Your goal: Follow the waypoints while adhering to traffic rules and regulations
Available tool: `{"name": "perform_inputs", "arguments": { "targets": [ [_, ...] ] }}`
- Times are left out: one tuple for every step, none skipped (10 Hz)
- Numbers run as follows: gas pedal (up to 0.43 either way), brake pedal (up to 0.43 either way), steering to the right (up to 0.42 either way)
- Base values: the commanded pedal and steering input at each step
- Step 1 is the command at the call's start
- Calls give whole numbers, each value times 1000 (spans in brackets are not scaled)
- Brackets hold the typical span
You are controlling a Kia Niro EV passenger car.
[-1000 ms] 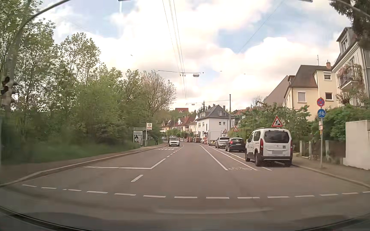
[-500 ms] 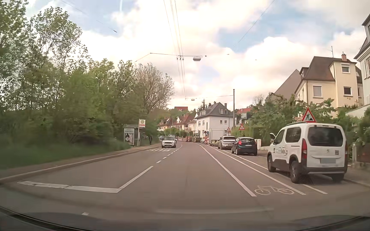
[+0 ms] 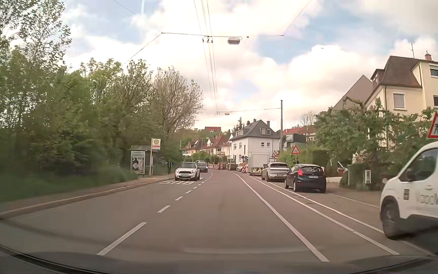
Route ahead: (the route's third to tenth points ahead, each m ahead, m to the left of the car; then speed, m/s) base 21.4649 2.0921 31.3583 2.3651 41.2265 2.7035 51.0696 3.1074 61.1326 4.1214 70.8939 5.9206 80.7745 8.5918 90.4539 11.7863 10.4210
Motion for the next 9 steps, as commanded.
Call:
{"name": "perform_inputs", "arguments": {
  "targets": [
    [98, 0, 6],
    [98, 0, 6],
    [98, 0, 5],
    [98, 0, 6],
    [98, 0, 5],
    [98, 0, 5],
    [98, 0, 5],
    [98, 0, 4],
    [98, 0, 4]
  ]
}}
